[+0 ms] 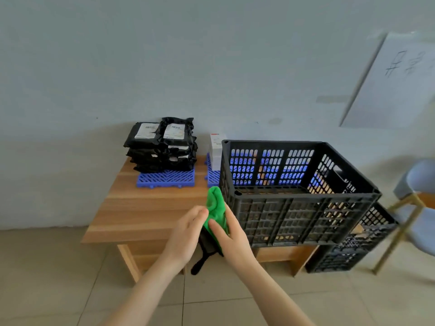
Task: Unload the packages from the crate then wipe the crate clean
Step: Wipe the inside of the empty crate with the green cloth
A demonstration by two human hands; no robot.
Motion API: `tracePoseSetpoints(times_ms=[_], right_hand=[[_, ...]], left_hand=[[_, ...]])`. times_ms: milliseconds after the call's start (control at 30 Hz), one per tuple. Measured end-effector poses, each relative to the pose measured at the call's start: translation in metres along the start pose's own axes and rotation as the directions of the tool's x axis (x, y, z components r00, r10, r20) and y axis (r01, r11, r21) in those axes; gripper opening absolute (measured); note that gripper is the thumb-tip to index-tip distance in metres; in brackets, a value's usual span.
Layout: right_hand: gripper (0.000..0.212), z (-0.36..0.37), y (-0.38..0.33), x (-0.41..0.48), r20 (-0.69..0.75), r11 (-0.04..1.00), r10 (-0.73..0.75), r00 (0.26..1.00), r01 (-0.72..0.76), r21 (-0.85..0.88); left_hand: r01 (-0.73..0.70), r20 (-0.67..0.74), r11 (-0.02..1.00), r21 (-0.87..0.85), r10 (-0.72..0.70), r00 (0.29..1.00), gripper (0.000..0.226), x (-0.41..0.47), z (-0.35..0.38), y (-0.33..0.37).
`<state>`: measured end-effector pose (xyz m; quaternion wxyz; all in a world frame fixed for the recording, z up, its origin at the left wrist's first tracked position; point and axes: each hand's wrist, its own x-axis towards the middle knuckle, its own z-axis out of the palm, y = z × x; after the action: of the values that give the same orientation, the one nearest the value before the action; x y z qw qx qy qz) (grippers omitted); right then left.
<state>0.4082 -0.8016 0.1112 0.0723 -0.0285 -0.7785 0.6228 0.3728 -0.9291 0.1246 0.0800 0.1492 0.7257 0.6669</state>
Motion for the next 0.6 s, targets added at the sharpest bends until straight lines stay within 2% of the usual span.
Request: tracePoseSetpoints(times_ms=[100,200,333,400,467,600], right_hand=[[0.033,-0.016,-0.003,-0.021,-0.082,0.973,0.123,0.989,-0.104,0.205],[0.025,-0.040,0.002,-0.034,-0.118,0.910,0.244,0.963,-0.185,0.372],[0.022,-0.076,0.003,-0.041,-0.106,0.775,0.301,0.948,-0.179,0.606],[0.021,-0.095,0.004,-0.039,-0.155,0.786,0.304,0.940,-0.155,0.599],[0.022,-0.116,0.007,-0.033,-0.209,0.845,0.274,0.939,-0.132,0.518],[0.025,-0.162,0.009,-0.020,-0.312,0.979,0.101,0.945,-0.037,0.203]], left_hand=[[0.028,0.104,0.999,-0.036,-0.024,0.994,0.036,-0.010,0.016,0.008],[0.032,0.150,0.999,0.002,-0.032,0.988,0.034,-0.014,0.032,0.009],[-0.007,0.156,0.997,0.079,-0.005,0.988,0.027,-0.011,0.053,0.013],[-0.055,0.116,0.986,0.160,0.037,0.993,0.018,-0.003,0.061,0.016],[-0.106,0.066,0.951,0.289,0.091,0.994,0.019,0.007,0.067,0.016],[-0.108,-0.052,0.881,0.460,0.148,0.988,0.026,0.028,0.082,0.006]])
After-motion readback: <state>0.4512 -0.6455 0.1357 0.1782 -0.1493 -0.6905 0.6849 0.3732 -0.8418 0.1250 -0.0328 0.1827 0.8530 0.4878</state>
